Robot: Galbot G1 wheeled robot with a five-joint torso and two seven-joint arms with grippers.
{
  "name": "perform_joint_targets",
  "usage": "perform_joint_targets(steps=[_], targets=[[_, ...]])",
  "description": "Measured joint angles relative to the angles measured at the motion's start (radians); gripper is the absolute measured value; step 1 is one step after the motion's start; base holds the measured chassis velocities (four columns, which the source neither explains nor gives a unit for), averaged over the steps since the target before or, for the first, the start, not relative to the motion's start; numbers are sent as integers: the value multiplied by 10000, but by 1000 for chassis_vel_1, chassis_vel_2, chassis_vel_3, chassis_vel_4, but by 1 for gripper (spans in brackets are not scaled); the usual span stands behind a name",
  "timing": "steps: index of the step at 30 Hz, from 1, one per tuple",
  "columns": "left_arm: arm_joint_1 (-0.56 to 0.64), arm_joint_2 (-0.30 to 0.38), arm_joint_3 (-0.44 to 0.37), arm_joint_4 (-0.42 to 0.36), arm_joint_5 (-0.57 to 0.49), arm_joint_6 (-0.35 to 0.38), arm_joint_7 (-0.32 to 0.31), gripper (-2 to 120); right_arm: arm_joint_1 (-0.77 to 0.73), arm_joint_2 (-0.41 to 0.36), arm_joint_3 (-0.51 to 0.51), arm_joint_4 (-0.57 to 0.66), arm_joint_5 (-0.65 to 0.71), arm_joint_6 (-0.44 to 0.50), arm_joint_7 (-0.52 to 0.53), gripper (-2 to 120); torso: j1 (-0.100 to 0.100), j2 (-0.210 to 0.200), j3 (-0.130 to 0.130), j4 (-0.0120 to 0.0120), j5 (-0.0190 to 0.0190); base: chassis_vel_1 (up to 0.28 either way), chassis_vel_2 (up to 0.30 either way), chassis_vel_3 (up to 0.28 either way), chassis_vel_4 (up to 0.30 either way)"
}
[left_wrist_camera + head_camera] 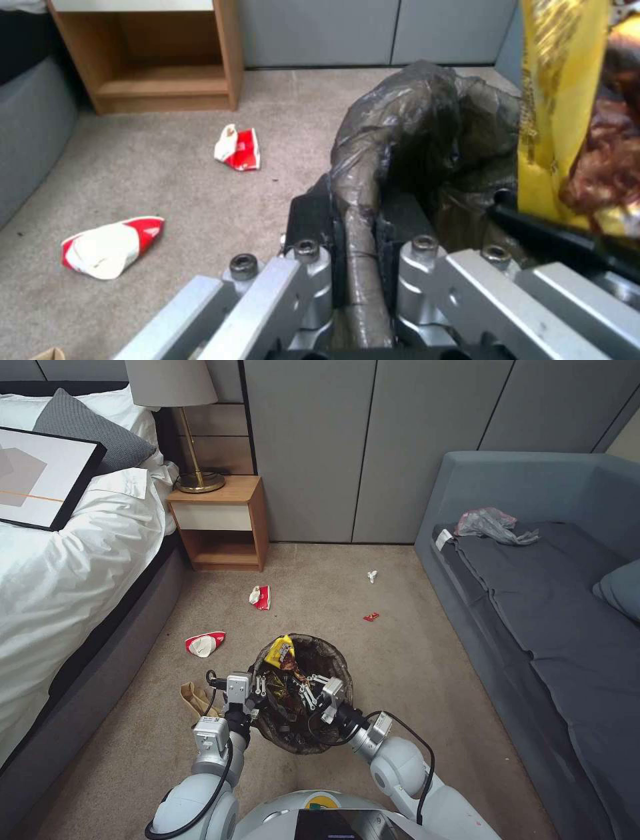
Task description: Pick up the trash bin, then pick up the garbage from the floor and place it into the trash bin.
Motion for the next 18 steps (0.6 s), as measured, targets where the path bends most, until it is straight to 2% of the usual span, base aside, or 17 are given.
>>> perform_joint_targets(steps=[1,2,5,6,9,10,13,16,18], targets=[[-5,-2,5,-3,0,0,1,7,-35,21,2,-1,-42,1,6,12,0,0,0,0,0,0,0,0,0],[-5,-2,5,-3,0,0,1,7,-35,21,2,-1,-42,1,6,12,0,0,0,0,0,0,0,0,0],[-7,-8,18,-15,0,0,3,7,-89,73,3,-7,-120,17,26,28,0,0,0,0,0,0,0,0,0],[-7,-8,18,-15,0,0,3,7,-89,73,3,-7,-120,17,26,28,0,0,0,0,0,0,0,0,0],[-5,-11,20,-24,0,0,4,7,-109,87,18,-11,-158,34,35,41,0,0,0,0,0,0,0,0,0],[-5,-11,20,-24,0,0,4,7,-109,87,18,-11,-158,34,35,41,0,0,0,0,0,0,0,0,0],[-6,-14,21,-28,1,0,6,7,-148,92,34,-12,-194,57,43,56,0,0,0,0,0,0,0,0,0],[-9,-15,21,-30,1,0,6,7,-157,91,41,-12,-202,66,45,60,0,-1,0,0,0,0,0,0,0],[-22,-16,21,-39,2,0,8,7,-192,67,67,10,-219,76,47,75,0,-1,0,0,0,0,0,0,0]])
